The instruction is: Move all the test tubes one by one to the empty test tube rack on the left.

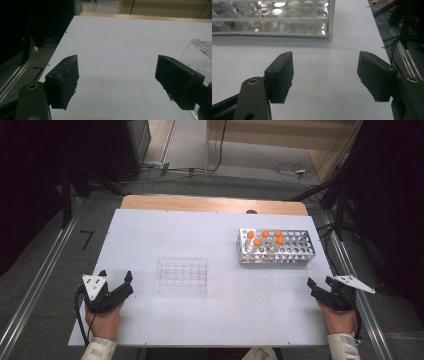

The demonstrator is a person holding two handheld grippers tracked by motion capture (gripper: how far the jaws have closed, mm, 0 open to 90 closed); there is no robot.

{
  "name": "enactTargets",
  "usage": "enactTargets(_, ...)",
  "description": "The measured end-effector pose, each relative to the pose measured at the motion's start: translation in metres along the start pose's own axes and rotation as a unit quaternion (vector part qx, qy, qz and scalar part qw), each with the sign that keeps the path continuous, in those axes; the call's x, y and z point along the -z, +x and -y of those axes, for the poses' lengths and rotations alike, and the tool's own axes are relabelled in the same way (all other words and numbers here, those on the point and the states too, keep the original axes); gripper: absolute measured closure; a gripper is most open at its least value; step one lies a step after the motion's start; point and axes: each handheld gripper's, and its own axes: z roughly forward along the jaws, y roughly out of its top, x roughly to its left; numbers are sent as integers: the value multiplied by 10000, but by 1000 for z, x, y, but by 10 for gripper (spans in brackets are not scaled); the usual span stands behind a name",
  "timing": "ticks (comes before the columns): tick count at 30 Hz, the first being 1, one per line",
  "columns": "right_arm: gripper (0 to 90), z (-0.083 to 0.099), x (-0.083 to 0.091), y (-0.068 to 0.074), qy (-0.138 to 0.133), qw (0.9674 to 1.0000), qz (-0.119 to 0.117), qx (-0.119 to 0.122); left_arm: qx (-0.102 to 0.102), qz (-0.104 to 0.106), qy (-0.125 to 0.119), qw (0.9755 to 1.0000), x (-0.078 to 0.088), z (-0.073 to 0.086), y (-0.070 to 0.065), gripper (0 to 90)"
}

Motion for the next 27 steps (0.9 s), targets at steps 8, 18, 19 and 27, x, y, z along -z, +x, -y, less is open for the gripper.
enactTargets(8, 283, -2, 2, 1, -10, 10000, -28, -30, 2, -22, 39, 10000, 1, 1, 2, 192)
enactTargets(18, 282, -2, 1, 6, -1, 10000, -89, 41, 1, -48, 52, 10000, 2, 1, 4, 192)
enactTargets(19, 282, -2, 1, 6, -2, 10000, -94, 34, -2, -47, 55, 10000, 2, 1, 4, 192)
enactTargets(27, 284, -10, -3, 14, -59, 9998, -215, -14, 4, -72, -1, 10000, 2, 1, 3, 192)
